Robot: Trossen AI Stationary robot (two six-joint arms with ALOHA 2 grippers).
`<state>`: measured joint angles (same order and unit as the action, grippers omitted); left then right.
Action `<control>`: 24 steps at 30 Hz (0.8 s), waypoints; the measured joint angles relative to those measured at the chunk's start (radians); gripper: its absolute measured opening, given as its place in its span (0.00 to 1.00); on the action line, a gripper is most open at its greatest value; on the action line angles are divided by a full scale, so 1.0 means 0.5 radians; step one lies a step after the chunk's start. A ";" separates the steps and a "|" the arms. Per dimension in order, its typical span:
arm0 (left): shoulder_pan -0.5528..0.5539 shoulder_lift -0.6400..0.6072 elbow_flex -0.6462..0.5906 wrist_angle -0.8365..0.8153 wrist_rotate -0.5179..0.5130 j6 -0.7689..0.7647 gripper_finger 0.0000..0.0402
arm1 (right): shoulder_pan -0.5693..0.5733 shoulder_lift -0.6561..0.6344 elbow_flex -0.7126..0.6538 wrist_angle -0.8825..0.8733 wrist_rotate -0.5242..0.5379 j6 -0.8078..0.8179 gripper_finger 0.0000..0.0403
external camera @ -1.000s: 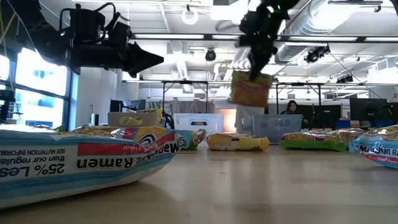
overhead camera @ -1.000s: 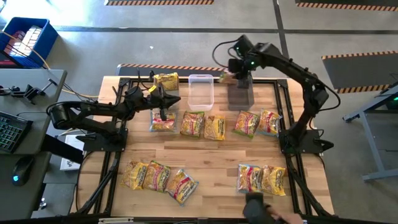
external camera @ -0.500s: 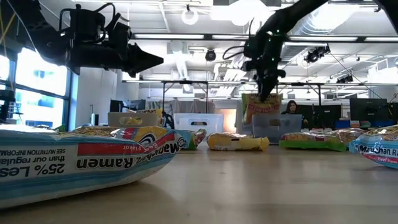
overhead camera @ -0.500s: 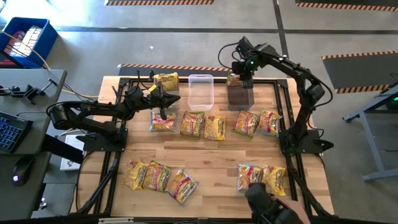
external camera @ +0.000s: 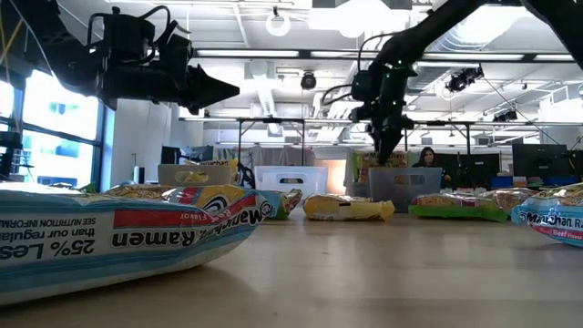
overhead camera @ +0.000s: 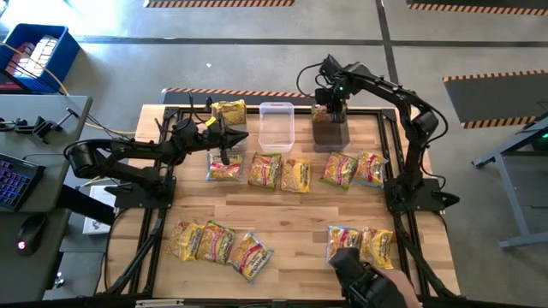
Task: Sort Maruchan noodles
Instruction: Put the bottom middle green noodle pack into the transparent black bin
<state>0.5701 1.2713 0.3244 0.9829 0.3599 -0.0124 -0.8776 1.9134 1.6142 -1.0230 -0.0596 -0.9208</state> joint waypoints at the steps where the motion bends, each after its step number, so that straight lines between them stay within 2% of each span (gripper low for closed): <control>1: 0.000 0.000 0.000 0.001 0.000 -0.003 0.00 | 0.000 0.011 0.000 0.009 0.003 -0.003 0.20; 16: 0.000 0.000 0.000 0.000 -0.001 -0.004 0.00 | 0.001 0.063 0.000 0.077 0.068 0.036 0.21; 20: 0.000 0.000 0.000 -0.007 -0.001 -0.004 0.00 | 0.005 0.063 0.000 0.090 0.134 0.060 0.26; 24: 0.000 0.000 0.000 -0.028 -0.001 -0.004 0.00 | 0.007 0.063 0.000 0.140 0.166 0.114 0.35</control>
<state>0.5701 1.2713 0.3244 0.9691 0.3595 -0.0144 -0.8742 1.9450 1.6142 -0.9528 0.0232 -0.8636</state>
